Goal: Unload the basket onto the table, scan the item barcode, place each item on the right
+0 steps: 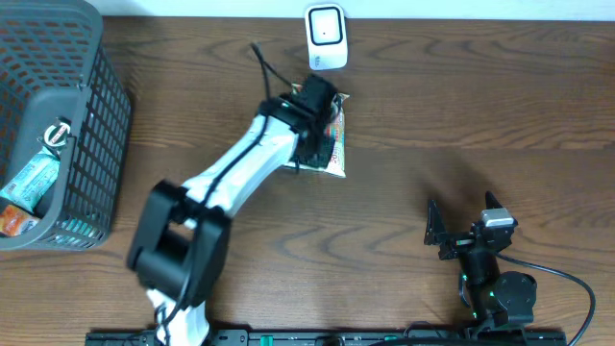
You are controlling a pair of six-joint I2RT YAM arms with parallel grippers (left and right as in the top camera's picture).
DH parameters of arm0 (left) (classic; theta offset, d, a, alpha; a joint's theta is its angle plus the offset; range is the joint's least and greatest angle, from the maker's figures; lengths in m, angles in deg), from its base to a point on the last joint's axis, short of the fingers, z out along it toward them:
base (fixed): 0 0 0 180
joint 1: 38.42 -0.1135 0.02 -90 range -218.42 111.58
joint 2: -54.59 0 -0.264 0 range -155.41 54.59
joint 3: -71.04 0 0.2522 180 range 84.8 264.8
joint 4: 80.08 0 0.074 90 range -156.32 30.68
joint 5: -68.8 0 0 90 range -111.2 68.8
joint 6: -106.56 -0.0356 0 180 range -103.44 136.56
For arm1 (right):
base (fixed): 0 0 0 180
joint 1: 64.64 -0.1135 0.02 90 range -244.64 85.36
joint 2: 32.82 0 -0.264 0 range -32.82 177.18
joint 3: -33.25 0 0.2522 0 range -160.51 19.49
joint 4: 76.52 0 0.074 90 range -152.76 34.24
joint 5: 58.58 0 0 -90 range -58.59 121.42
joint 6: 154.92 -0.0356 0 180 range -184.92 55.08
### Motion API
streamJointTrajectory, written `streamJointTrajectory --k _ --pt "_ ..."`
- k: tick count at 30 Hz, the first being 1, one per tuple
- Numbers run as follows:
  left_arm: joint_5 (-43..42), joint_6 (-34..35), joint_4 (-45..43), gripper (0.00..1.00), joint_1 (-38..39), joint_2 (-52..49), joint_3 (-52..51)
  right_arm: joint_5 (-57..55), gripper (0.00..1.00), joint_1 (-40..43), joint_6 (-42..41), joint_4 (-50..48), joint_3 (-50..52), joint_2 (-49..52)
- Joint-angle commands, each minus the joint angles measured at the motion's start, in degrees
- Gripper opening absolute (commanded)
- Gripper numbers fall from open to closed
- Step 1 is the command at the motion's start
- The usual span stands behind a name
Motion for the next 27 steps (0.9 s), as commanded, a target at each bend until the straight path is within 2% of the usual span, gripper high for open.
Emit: streamJointTrajectory --k 1,7,14,16,18,22,24,27 --pt "2.9 -1.7 -7.1 0.19 -1.3 6.3 2.7 0.2 0.99 0.3 -0.1 0.2 0.0 -0.3" --pt "7.4 -1.7 -20.0 0.19 -1.6 4.7 2.3 0.2 0.99 0.3 -0.1 0.3 0.0 -0.3" --pt "10.9 -1.7 -29.7 0.20 -1.6 -4.8 2.3 0.2 0.99 0.3 -0.1 0.3 0.0 -0.3" --pt "10.9 -2.5 -32.2 0.31 -1.6 -7.9 2.3 0.2 0.99 0.3 -0.1 0.2 0.0 -0.3" --pt "11.0 -4.5 -35.1 0.33 -1.8 -11.3 2.3 0.2 0.99 0.3 -0.1 0.3 0.0 -0.3" --pt "10.9 -5.4 -38.6 0.45 -2.2 -16.3 2.3 0.2 0.99 0.3 -0.1 0.3 0.0 -0.3" --pt "10.9 -5.4 -39.0 0.50 -2.5 -17.8 2.3 0.2 0.99 0.3 -0.1 0.2 0.0 -0.3" --pt "10.9 -5.6 -38.8 0.50 -3.3 -17.8 2.3 0.2 0.99 0.3 -0.1 0.3 0.0 -0.3"
